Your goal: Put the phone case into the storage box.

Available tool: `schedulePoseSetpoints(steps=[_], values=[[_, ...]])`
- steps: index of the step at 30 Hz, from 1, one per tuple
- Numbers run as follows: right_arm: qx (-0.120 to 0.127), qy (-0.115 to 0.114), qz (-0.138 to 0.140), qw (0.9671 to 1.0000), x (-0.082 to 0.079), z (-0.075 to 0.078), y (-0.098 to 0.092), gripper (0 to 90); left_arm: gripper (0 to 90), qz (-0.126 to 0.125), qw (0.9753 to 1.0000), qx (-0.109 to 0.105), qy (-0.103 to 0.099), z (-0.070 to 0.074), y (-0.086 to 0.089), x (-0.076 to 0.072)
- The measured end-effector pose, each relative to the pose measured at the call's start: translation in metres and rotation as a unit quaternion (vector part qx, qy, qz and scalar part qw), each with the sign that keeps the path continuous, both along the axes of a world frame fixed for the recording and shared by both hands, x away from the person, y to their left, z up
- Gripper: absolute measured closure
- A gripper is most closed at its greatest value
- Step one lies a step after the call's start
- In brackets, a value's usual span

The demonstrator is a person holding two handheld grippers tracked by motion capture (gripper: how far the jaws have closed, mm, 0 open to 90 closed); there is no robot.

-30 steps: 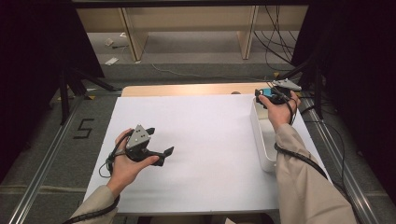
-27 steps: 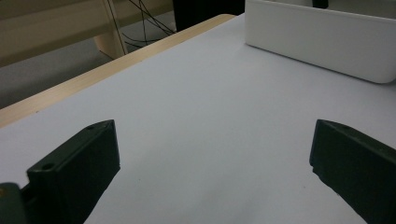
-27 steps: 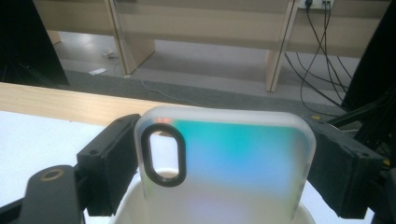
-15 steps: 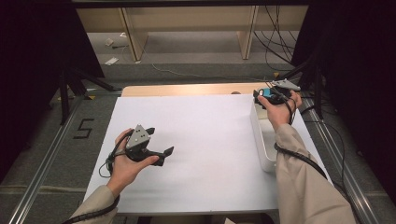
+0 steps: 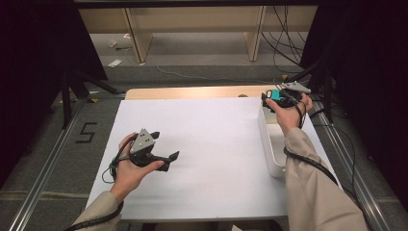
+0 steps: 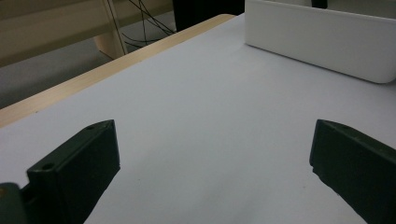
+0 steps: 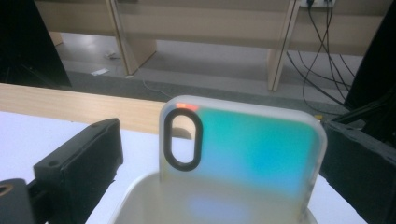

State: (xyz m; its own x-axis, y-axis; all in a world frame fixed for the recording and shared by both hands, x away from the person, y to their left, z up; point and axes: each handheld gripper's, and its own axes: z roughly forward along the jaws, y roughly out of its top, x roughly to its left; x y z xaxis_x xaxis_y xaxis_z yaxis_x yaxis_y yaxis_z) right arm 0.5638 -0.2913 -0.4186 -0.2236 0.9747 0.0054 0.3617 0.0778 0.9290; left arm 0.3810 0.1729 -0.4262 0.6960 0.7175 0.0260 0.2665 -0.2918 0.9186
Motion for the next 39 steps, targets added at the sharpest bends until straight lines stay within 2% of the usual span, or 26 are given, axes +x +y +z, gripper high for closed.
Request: schedulePoseSetpoints(steps=[12, 21, 28, 39], values=[[0.002, -0.015, -0.01, 0.9998, -0.002, 0.006, -0.004, 1.9, 0.9, 0.0, 1.0, 0.0, -0.001, 0.0, 0.0, 0.0], [0.019, -0.024, -0.004, 0.9995, -0.009, 0.01, -0.006, 3.0, 0.9, 0.001, 1.0, 0.0, -0.002, 0.001, 0.0, 0.0], [0.011, -0.029, 0.009, 0.9995, -0.018, 0.016, -0.006, 2.9, 0.9, 0.001, 1.0, 0.001, -0.002, 0.001, 0.0, 0.0], [0.018, -0.038, 0.039, 0.9983, -0.037, 0.018, -0.002, 4.7, 0.9, 0.0, 1.0, -0.005, 0.0, 0.001, 0.0, 0.0]])
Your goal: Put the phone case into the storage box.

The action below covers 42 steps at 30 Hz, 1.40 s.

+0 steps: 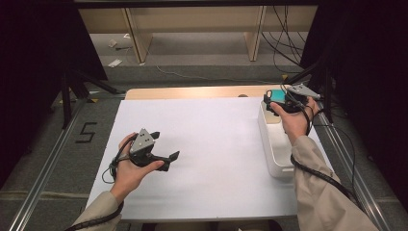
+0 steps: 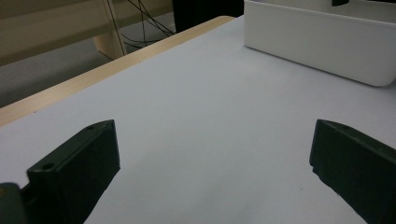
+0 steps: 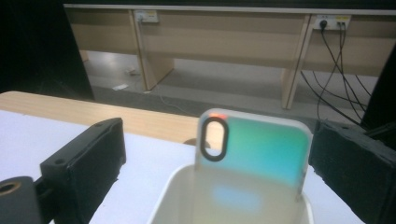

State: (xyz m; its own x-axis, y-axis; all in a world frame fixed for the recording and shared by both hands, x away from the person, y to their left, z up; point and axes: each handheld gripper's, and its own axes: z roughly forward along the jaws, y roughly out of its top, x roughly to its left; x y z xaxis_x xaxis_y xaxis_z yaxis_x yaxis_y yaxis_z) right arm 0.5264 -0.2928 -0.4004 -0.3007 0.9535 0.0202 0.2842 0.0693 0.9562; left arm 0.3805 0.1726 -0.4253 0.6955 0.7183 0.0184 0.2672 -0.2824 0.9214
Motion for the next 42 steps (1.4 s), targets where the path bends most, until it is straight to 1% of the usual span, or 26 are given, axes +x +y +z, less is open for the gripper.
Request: schedulePoseSetpoints(steps=[11, 15, 24, 27, 28, 31, 36, 42], values=[[0.007, -0.003, 0.043, 0.9991, -0.019, 0.003, 0.004, 5.6, 0.9, 0.002, 1.0, 0.0, 0.002, 0.0, 0.0, 0.0], [0.005, -0.006, 0.058, 0.9983, -0.028, 0.005, 0.007, 6.1, 0.9, 0.003, 1.0, 0.001, 0.001, 0.0, 0.0, 0.0], [0.005, -0.008, 0.078, 0.9969, -0.044, 0.006, 0.017, 6.7, 0.9, 0.003, 1.0, 0.003, 0.001, 0.0, 0.0, 0.0], [0.005, -0.011, 0.085, 0.9963, -0.047, 0.007, 0.019, 6.9, 0.8, 0.003, 1.0, 0.004, 0.0, 0.0, 0.0, 0.0], [0.01, -0.01, 0.087, 0.9961, -0.049, 0.008, 0.02, 7.0, 0.8, 0.002, 1.0, 0.004, 0.0, 0.0, 0.0, 0.0], [0.008, -0.014, 0.092, 0.9956, -0.053, 0.01, 0.022, 7.3, 0.8, 0.002, 1.0, 0.005, 0.0, 0.0, -0.001, 0.0], [0.011, -0.016, 0.105, 0.9943, -0.062, 0.013, 0.026, 7.6, 0.8, 0.002, 1.0, 0.002, 0.001, 0.001, -0.001, -0.001], [0.009, -0.021, 0.121, 0.9924, -0.071, 0.016, 0.029, 8.6, 0.8, 0.002, 1.0, 0.003, 0.0, 0.001, 0.0, 0.0]])
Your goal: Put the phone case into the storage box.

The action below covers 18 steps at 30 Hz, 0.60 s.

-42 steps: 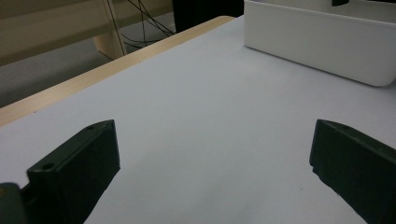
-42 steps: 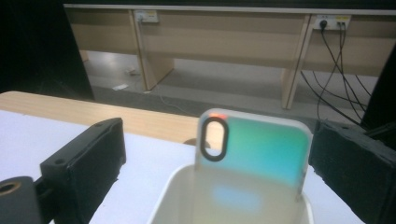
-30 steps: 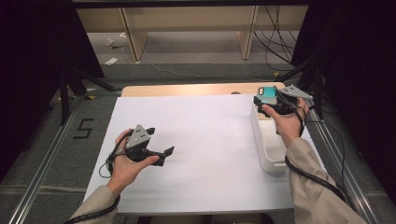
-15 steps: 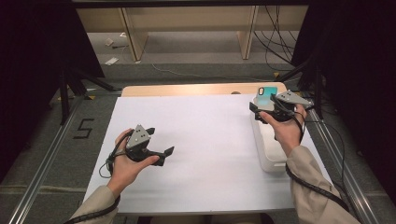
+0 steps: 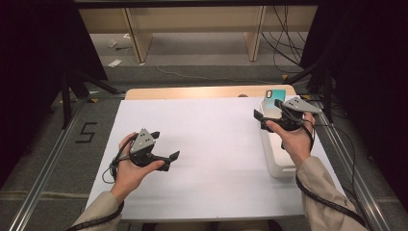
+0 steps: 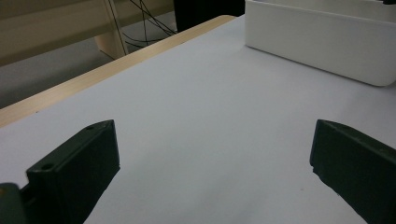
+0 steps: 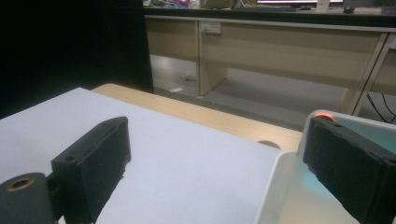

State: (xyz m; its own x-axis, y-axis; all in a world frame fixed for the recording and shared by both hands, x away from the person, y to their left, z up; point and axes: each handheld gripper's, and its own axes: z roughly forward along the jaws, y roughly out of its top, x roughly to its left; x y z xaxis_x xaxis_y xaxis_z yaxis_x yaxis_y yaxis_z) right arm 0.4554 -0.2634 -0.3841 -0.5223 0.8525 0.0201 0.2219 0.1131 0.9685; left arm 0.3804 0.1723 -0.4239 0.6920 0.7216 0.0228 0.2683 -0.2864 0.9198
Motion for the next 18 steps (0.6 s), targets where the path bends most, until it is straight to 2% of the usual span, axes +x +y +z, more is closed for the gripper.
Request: schedulePoseSetpoints(steps=[6, 18], values=[[0.002, 0.003, 0.018, 0.9998, -0.007, 0.0, 0.003, 9.8, 0.8, 0.001, 1.0, 0.001, 0.0, 0.0, 0.001, 0.0], [-0.012, 0.005, 0.05, 0.9987, -0.021, -0.004, 0.003, 10.3, 0.8, 0.003, 1.0, -0.004, 0.0, 0.001, 0.001, 0.0]])
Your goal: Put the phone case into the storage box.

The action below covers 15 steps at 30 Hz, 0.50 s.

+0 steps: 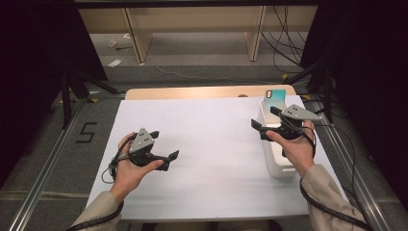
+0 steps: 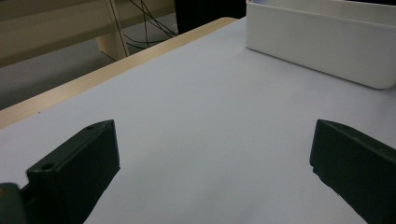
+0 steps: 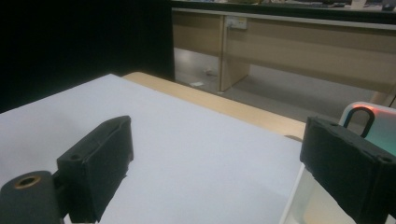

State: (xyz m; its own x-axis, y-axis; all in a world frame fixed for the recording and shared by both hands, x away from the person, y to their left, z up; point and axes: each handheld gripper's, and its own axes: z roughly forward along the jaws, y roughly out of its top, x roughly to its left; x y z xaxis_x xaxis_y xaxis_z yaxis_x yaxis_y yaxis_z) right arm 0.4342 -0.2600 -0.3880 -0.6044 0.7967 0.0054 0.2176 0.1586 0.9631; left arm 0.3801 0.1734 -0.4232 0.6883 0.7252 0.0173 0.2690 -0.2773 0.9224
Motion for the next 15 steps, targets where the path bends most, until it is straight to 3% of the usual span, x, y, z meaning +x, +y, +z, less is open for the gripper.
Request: schedulePoseSetpoints(steps=[15], values=[[-0.007, -0.003, 0.035, 0.9993, -0.017, 0.0, 0.002, 13.7, 0.8, 0.001, 1.0, 0.0, 0.001, 0.0, 0.001, 0.0]])
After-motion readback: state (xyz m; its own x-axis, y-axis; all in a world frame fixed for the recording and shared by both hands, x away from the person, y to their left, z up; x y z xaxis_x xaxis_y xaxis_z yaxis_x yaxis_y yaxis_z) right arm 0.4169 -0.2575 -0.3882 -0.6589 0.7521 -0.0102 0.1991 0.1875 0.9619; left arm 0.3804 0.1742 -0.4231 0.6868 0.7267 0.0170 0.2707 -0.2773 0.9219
